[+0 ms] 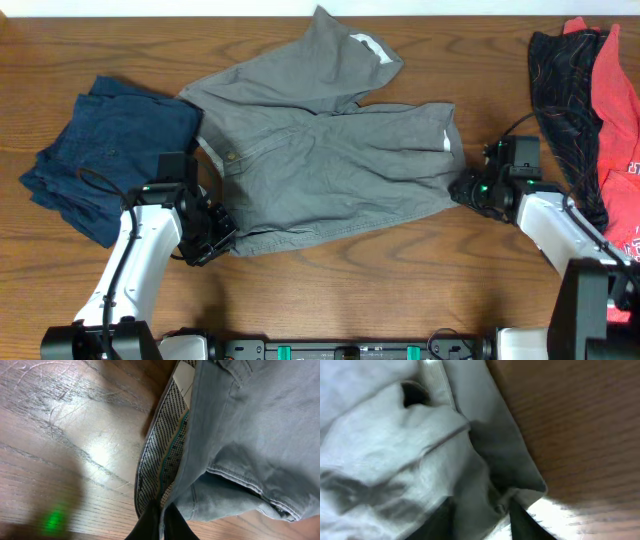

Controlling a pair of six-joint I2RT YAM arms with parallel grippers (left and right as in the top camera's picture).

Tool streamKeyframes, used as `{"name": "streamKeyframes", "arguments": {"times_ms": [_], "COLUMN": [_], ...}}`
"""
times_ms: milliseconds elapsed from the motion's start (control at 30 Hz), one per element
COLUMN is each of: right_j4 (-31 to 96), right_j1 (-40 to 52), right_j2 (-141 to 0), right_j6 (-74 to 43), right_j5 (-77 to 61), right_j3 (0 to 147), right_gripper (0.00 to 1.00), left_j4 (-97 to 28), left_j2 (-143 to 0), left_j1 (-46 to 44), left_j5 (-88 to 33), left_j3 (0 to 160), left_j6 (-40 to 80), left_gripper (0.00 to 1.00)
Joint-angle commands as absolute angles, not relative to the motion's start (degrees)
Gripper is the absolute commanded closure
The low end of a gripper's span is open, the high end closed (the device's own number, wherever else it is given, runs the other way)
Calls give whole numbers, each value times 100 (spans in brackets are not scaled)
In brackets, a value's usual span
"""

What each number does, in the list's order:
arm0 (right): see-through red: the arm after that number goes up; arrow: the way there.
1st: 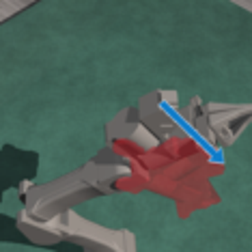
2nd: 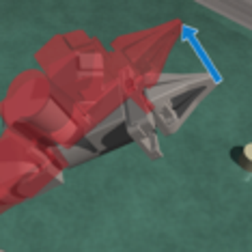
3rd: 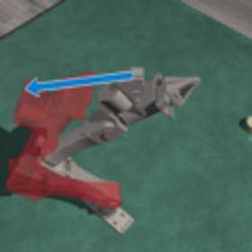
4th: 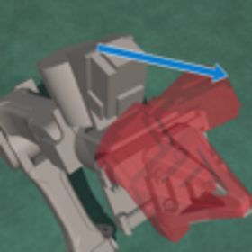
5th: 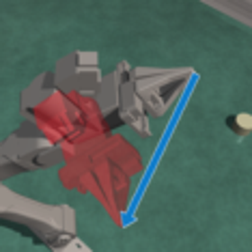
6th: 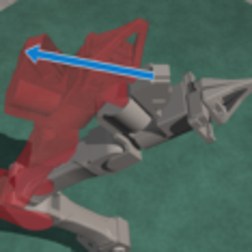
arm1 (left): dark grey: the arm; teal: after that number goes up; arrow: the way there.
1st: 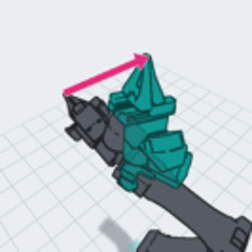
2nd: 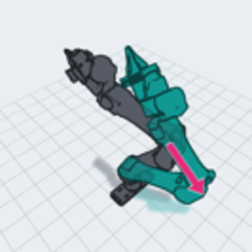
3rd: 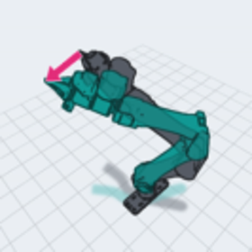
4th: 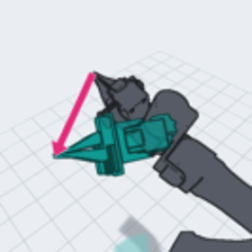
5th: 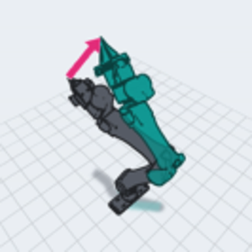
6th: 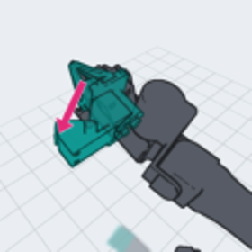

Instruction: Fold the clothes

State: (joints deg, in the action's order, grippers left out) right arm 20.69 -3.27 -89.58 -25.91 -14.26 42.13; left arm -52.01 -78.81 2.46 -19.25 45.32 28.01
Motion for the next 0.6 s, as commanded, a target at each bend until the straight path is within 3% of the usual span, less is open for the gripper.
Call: {"name": "streamKeyframes", "arguments": {"times_ms": [0,200,367,567], "right_j4": [2014,2523,4185,5315], "right_j1": [-281,-565,-1262,-1592], "right_j2": [-9185,-8737,-7644,-6834], "right_j6": [-2786,-2786,-3089,-2818], "right_j5": [-1345,-934,113,130], "right_j3": [4152,4318,4947,5054], "right_gripper": [100,99,99,99], "left_j4": [-5199,-5133,-5164,-5315], "left_j2": [-7850,-7850,-7850,-7850], "left_j1": [226,226,91,-198], "left_j5": [-1852,-1903,-2204,-2204], "left_j3": [4521,4521,4521,4521], "left_j6": [2698,2698,2508,2510], "left_gripper": [94,94,94,94]}}
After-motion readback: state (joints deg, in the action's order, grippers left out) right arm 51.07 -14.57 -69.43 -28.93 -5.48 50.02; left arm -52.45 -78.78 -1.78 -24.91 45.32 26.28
